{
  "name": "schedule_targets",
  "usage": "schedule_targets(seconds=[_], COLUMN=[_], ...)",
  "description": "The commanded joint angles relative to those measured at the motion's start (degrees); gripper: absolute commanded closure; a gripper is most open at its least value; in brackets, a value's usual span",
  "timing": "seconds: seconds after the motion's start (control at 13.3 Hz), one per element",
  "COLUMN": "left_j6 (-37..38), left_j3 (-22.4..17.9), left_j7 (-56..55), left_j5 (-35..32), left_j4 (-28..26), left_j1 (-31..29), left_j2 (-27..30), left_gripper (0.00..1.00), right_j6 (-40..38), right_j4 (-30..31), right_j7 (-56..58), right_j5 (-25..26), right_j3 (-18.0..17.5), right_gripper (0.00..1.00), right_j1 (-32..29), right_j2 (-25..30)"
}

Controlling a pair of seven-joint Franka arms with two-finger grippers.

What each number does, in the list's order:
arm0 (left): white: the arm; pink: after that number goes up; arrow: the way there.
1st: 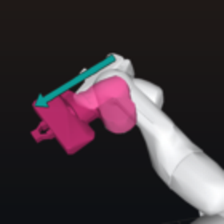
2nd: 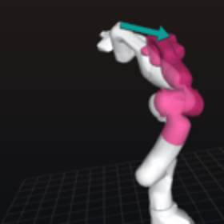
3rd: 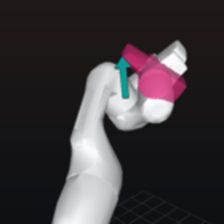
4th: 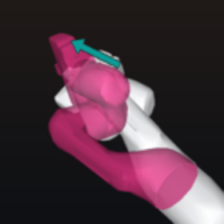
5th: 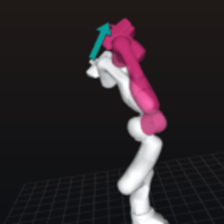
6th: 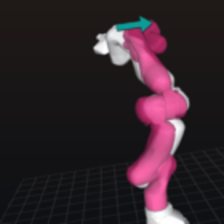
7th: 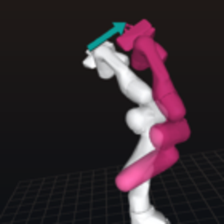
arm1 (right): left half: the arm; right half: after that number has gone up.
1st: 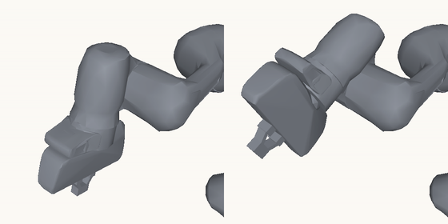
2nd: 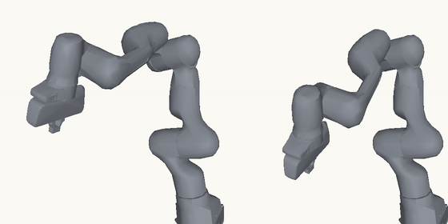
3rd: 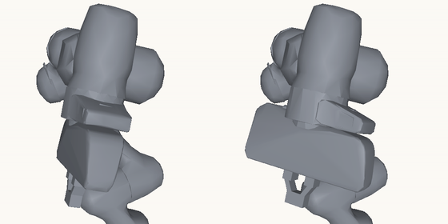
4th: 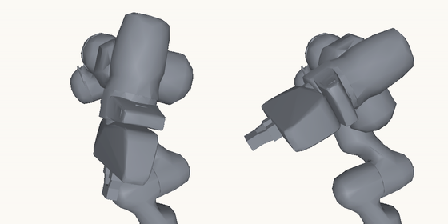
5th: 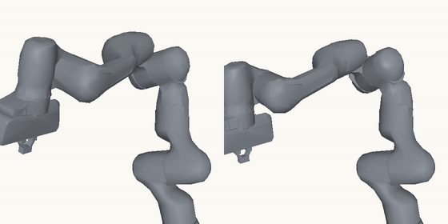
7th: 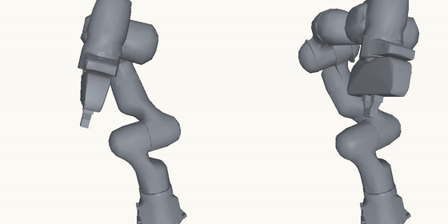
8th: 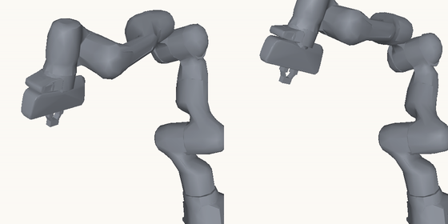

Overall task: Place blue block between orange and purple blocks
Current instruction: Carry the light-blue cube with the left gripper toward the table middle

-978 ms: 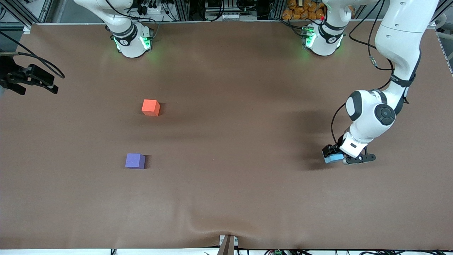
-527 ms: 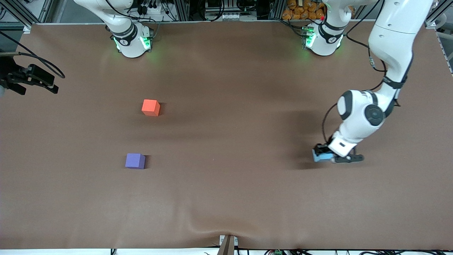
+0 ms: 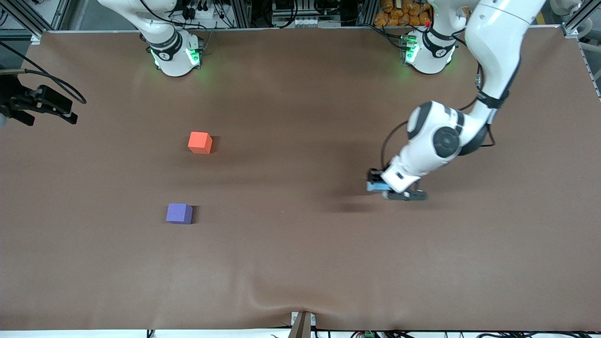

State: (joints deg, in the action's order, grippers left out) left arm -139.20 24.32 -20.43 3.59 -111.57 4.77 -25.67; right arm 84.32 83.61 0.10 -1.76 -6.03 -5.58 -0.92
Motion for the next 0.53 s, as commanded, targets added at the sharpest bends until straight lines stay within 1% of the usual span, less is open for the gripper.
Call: schedule_targets(seconds=[0.0,0.15,0.23,0.3,0.45], left_j6=[1.7,1.8,3.1,4.5,4.8], left_j3=[-0.2,-0.2,-0.3,-0.5,-0.7], left_j7=[-2.1,-7.9,-12.1,-15.5,-20.9], left_j5=[0.6,0.6,0.5,0.5,0.5], left_j4=[5.3,9.7,12.0,14.5,18.8], left_j1=[8.2,13.4,16.2,18.2,22.4], left_j2=[-1.4,-3.1,-4.0,-4.9,-7.8], left_gripper=[1.0,1.0,1.0,1.0,1.0], right_j6=[-0.2,-0.2,-0.2,-0.2,0.0], right_j4=[0.2,0.2,0.2,0.2,0.2], right_j7=[-0.1,0.0,0.0,0.1,0.3], right_j5=[-0.3,-0.3,-0.3,-0.3,-0.3], right_j3=[-0.1,-0.1,-0.1,-0.1,0.0], right_gripper=[0.0,0.0,0.0,0.0,0.0], right_j1=[-0.4,-0.4,-0.4,-0.4,-0.5], right_j2=[0.5,0.5,0.4,0.4,-0.3])
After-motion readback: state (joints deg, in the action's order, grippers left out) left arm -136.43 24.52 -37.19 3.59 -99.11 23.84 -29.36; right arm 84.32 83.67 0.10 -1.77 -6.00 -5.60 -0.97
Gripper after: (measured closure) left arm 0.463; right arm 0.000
